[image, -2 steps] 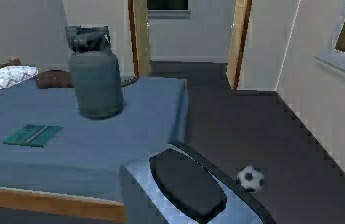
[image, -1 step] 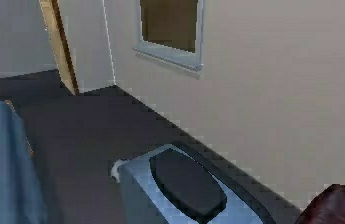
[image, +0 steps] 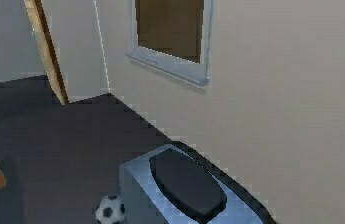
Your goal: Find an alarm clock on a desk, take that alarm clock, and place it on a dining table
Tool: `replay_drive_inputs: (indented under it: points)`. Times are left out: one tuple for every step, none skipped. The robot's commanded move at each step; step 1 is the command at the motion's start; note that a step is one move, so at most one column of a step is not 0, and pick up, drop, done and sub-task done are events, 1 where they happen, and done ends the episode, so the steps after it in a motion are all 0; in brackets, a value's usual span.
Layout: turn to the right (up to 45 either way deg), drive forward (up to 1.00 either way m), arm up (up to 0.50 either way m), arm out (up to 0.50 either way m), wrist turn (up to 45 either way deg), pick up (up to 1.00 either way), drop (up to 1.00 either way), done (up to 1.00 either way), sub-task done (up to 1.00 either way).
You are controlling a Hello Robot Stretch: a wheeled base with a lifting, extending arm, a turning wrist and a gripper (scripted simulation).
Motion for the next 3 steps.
replay_drive_inputs:
  points:
    - [-36.0,0.00,0.00,0.00,0.0,0.00,0.00,0.00,0.00]
    - [0.0,1.00,0.00,0.00,0.0,0.00,0.00,0.00,0.00]
    - [0.0,1.00,0.00,0.00,0.0,0.00,0.00,0.00,0.00]
